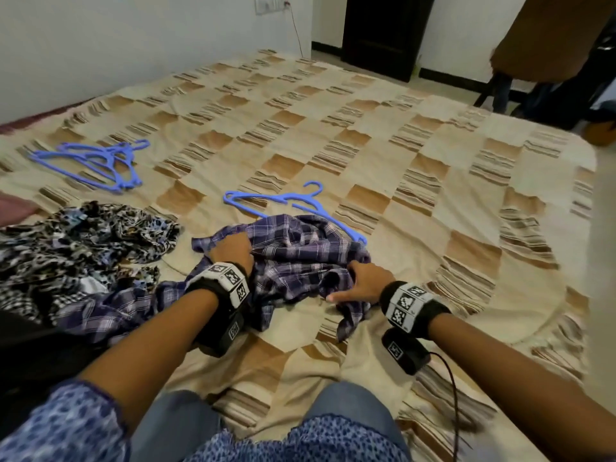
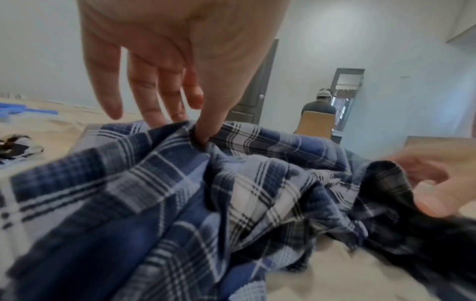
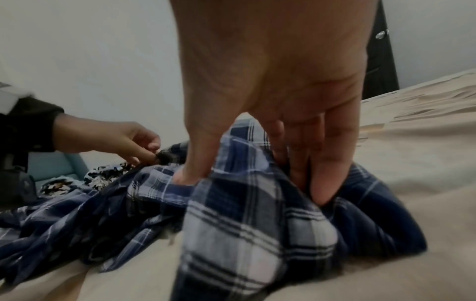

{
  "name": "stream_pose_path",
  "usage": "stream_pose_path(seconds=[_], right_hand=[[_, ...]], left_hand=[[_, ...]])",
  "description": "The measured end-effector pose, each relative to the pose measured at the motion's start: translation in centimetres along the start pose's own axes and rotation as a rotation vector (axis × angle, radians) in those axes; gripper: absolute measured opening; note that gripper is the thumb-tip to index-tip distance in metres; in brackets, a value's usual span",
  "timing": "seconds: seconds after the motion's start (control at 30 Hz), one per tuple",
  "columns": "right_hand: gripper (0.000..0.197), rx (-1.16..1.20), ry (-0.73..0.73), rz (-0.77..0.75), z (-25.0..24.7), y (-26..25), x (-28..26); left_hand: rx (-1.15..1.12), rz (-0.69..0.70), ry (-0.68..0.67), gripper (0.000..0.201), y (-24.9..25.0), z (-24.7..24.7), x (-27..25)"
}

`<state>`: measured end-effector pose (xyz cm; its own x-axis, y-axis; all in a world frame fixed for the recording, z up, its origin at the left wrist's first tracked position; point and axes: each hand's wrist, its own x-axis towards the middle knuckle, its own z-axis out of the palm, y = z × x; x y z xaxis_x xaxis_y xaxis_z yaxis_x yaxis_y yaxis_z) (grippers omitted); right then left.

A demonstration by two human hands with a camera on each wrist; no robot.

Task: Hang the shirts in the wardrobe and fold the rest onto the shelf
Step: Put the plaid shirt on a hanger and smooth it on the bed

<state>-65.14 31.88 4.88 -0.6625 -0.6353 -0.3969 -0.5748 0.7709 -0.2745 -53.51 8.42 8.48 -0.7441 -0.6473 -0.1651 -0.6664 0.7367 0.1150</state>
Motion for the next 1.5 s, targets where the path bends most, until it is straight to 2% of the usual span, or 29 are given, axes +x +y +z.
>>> stream_pose_path(seconds=[0.03, 0.1, 0.13, 0.17, 0.23, 0.3, 0.4, 0.53, 0.6, 0.63, 0.67, 0.73, 0.8, 0.93, 1.03, 1.13, 1.2, 1.3, 1.4, 1.43, 1.5], right_hand=[[0.078, -0.036, -0.023, -0.017, 0.2, -0.4, 0.0], [0.051, -0.071, 0.022, -0.028, 0.1, -1.0, -0.3], [0.038, -0.035, 0.063, -0.015, -0.4, -1.2, -0.4], [0.03, 0.04, 0.092, -0.001, -1.1, -1.5, -0.6], [0.027, 0.209, 0.128, -0.01, -3.2, -2.2, -1.0], [0.027, 0.273, 0.123, -0.08, -6.2, -3.8, -2.1], [0.024, 0.222, 0.134, -0.217, -11.0, -7.3, -4.5], [0.036, 0.121, 0.305, -0.305, -17.0, -10.3, -7.7], [0.023, 0.072, 0.361, -0.319, -19.0, -11.9, -9.3], [0.021, 0.035, 0.375, -0.333, -19.8, -12.9, -10.1], [0.02, -0.006, 0.384, -0.343, -20.5, -14.0, -11.1], [0.021, -0.077, 0.415, -0.378, -21.8, -16.0, -12.8], [0.021, -0.117, 0.439, -0.417, -23.1, -17.1, -14.3], [0.02, -0.183, 0.466, -0.433, -24.3, -18.1, -16.9], [0.024, -0.203, 0.562, -0.428, -25.7, -18.4, -18.5], [0.021, -0.146, 0.704, -0.436, -27.5, -17.9, -19.2], [0.02, -0.165, 0.749, -0.424, -27.7, -17.5, -19.0], [0.021, -0.18, 0.723, -0.336, -27.1, -16.8, -18.2], [0.022, 0.013, 0.702, -0.392, -27.2, -16.4, -18.0], [0.022, 0.084, 0.664, -0.417, -27.4, -16.3, -17.9], [0.016, 0.182, 0.472, -0.426, -28.0, -15.8, -17.7]], left_hand=[[0.062, 0.038, 0.006, 0.009, 0.1, 0.2, -0.1], [0.134, 0.112, 0.006, 0.012, 0.7, 0.2, -0.6], [0.12, 0.152, -0.001, 0.008, 1.1, 0.2, -0.9], [0.083, 0.2, -0.033, 0.014, 1.5, 0.3, -1.1], [-0.026, 0.314, -0.109, 0.044, 2.7, 0.0, -1.8], [-0.206, 0.391, -0.114, 0.057, 4.3, -1.6, -2.9], [-0.36, 0.421, -0.073, 0.045, 6.4, -5.4, -4.7], [-0.509, 0.427, 0.026, 0.029, 6.5, -11.4, -6.8], [-0.529, 0.459, -0.006, 0.047, 6.5, -14.0, -8.2], [-0.493, 0.471, -0.006, 0.05, 6.6, -15.2, -9.0], [-0.457, 0.474, 0.037, 0.044, 6.8, -16.2, -9.6], [-0.447, 0.455, 0.167, 0.028, 6.6, -18.5, -10.9], [-0.357, 0.432, 0.215, 0.016, 5.6, -20.5, -11.6], [-0.095, 0.316, 0.192, 0.013, 1.7, -23.2, -13.3], [-0.012, 0.196, 0.227, 0.016, -2.3, -23.5, -14.1], [-0.242, 0.163, 0.256, 0.01, -5.9, -24.9, -14.5], [-0.408, 0.152, 0.339, 0.015, -7.7, -27.0, -14.6], [-0.487, 0.161, 0.457, 0.019, -9.9, -30.4, -15.0], [-0.501, 0.167, 0.556, 0.025, -11.8, -33.0, -15.2], [-0.505, 0.155, 0.574, 0.026, -12.5, -33.5, -15.2], [-0.492, 0.127, 0.586, 0.027, -13.6, -33.8, -15.2]])
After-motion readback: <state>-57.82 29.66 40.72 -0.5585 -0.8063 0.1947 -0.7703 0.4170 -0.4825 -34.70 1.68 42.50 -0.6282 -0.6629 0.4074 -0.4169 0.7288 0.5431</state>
